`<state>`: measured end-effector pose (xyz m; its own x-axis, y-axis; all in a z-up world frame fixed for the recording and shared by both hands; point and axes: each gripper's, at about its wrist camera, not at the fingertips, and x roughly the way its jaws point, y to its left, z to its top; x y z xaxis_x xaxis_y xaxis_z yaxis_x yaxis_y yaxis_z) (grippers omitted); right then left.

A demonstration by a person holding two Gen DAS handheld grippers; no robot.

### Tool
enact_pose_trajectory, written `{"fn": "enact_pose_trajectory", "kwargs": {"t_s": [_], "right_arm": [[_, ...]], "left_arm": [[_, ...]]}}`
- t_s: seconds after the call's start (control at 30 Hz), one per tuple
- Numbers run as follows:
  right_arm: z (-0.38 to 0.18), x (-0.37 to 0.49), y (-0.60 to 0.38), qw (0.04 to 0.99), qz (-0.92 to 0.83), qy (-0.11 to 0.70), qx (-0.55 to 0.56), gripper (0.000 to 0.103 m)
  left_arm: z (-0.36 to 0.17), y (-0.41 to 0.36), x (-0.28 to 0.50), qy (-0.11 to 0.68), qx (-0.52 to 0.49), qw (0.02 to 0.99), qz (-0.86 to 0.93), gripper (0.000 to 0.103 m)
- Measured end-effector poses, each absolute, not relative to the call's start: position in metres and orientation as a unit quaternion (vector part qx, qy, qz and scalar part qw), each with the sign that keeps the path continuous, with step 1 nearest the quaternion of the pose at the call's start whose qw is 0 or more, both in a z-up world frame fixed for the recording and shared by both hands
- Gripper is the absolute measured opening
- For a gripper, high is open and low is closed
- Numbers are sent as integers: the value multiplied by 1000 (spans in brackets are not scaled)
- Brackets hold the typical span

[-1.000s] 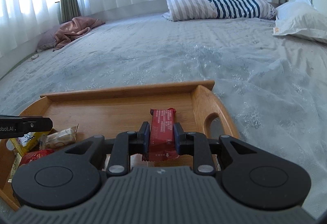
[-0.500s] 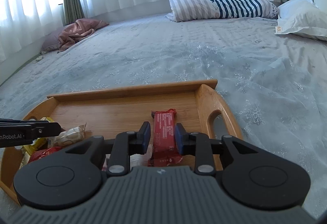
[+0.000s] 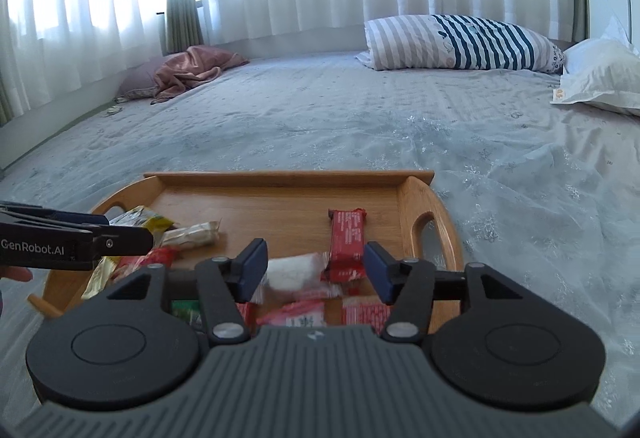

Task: Organize snacks
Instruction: 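Lower the cream bar and red bar into the tray and open both tools, then move both tools back to the snacks beside the tray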

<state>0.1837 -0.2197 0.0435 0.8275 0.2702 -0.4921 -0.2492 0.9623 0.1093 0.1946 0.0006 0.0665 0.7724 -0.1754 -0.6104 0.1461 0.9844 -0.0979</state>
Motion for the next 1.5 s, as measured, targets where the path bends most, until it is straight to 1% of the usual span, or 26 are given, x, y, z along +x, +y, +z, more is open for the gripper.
{"fn": "enact_pose_trajectory", "kwargs": {"t_s": [0.03,0.13,0.3,0.4,0.67,1.07,1.2,1.27,1.3,1.33,1.37,1.43,1.5], "right_arm": [[44,177,-221,956,139,257,17,76],[45,160,-227,957,142,252,13,81],[39,135,-236,958,136,253,-2,86],[34,125,-239,958,128,255,-12,87],[22,110,-252,956,117,268,-10,88],[14,98,-277,953,119,277,0,88],[10,95,-282,952,119,281,0,88],[9,95,-284,951,120,284,3,88],[8,95,-284,951,121,285,5,88],[7,95,-284,951,122,285,7,88],[7,94,-284,950,123,286,8,88],[5,93,-284,949,127,287,9,88],[4,93,-282,948,131,288,11,89]], "left_arm": [[68,0,188,323,-21,942,-91,76],[70,-4,170,316,-22,942,-105,79],[68,-15,143,314,-5,940,-134,86],[65,-25,128,313,10,938,-148,87],[51,-46,101,346,8,918,-193,89],[24,-84,90,380,10,900,-216,89],[16,-94,92,382,9,899,-212,81],[13,-98,92,375,17,904,-204,73],[13,-100,92,371,25,907,-198,63],[13,-102,92,367,32,910,-191,58],[12,-103,92,365,35,911,-187,57],[14,-102,91,369,34,911,-183,50],[18,-100,90,369,36,911,-182,48]]}}
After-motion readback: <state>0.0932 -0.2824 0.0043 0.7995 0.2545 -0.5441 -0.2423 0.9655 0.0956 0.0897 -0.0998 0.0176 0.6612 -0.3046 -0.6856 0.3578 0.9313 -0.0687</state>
